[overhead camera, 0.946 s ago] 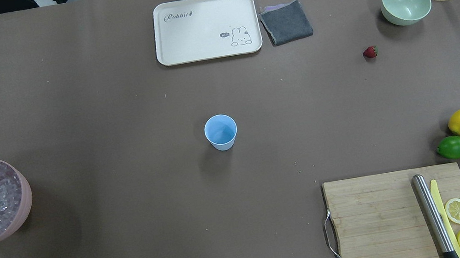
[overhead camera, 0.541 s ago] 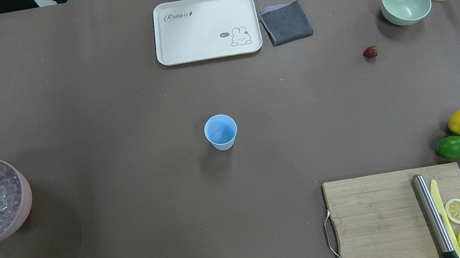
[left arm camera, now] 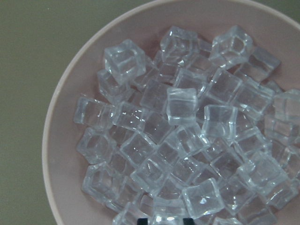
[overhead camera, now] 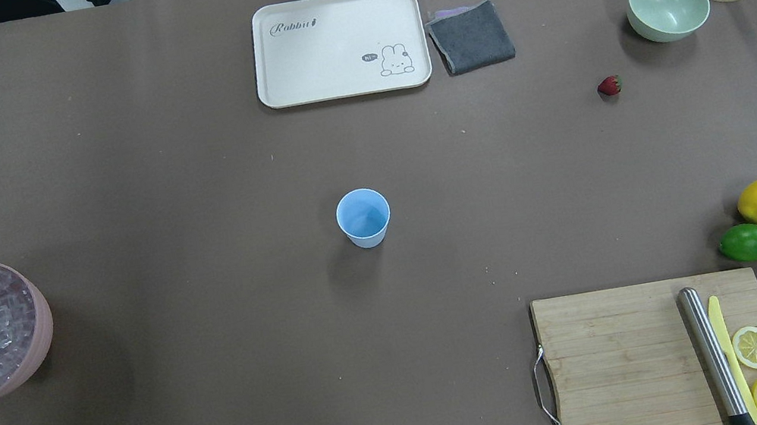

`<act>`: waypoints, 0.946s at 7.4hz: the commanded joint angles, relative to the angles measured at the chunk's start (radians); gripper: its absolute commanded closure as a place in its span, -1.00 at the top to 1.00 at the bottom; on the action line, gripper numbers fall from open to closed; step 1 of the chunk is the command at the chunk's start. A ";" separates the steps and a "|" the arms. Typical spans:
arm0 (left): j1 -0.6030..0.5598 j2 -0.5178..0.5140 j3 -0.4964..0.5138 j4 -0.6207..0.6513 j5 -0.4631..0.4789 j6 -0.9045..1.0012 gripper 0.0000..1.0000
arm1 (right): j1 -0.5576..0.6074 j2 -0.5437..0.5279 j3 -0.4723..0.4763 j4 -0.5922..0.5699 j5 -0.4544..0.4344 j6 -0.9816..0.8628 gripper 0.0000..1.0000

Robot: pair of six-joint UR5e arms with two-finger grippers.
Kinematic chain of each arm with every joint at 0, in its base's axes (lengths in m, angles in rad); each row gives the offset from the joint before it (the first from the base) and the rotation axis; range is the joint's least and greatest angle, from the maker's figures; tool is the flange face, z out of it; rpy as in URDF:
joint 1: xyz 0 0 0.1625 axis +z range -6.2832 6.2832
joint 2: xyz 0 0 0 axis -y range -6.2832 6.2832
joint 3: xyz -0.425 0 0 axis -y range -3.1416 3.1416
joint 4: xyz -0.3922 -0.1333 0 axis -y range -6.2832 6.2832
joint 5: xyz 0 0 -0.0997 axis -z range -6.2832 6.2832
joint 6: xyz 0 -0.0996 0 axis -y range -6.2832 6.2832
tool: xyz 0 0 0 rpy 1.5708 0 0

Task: Put ice and strawberries in cup
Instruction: 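Lower the left gripper into the pink bowl and grasp an ice cube, then lift the ice cube and carry it over the light-blue cup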

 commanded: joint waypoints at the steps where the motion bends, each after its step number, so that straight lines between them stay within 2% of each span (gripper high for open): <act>1: -0.016 -0.003 -0.001 -0.020 -0.070 -0.001 -1.00 | 0.000 -0.002 0.000 0.000 -0.004 0.000 1.00; 4: -0.157 -0.104 0.003 0.038 -0.257 -0.015 -1.00 | 0.000 -0.002 0.000 0.000 -0.006 0.000 1.00; 5: -0.162 -0.157 0.001 0.070 -0.262 -0.050 -1.00 | 0.000 -0.002 0.000 0.000 -0.004 0.000 1.00; 7: -0.147 -0.323 0.012 0.075 -0.261 -0.335 -1.00 | 0.000 -0.004 0.000 0.000 -0.006 0.000 1.00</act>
